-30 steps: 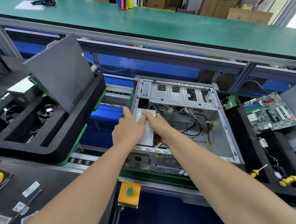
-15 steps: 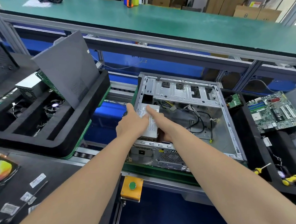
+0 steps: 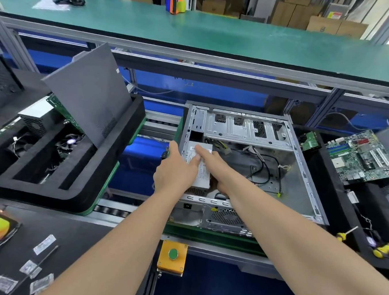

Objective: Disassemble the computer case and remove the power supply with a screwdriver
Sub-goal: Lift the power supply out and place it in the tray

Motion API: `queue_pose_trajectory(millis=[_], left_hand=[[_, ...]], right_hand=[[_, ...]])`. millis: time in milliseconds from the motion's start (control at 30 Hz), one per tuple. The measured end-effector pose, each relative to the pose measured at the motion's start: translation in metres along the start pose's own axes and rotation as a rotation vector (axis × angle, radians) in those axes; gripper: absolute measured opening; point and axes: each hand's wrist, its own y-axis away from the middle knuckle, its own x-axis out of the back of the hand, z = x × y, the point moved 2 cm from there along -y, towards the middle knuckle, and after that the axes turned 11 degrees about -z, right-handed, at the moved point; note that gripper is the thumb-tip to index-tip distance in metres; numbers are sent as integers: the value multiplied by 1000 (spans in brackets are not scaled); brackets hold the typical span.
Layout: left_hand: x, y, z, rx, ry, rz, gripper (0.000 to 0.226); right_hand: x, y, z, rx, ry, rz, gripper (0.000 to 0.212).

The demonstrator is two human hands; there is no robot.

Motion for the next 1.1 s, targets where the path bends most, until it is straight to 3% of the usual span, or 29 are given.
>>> queue_pose_trajectory(millis=[300, 633, 767, 867, 967, 1100], left_hand=[[-2, 0, 1, 15, -56, 25, 82], [1, 5, 2, -19, -13, 4, 60], [1, 3, 3, 9, -33, 19, 51], [0, 2, 4, 25, -39, 18, 49], [1, 1, 4, 36, -25, 3, 48], [1, 1, 5, 46, -23, -3, 42]], right_hand=[[4, 9, -7, 42, 79, 53, 113], [19, 21, -10, 7, 182, 14, 113], [15, 22, -2, -106, 35, -231, 96], [11, 19, 1, -118, 129, -287, 110], [14, 19, -2, -15, 257, -299, 123], [44, 23, 2, 116, 357, -527, 141]])
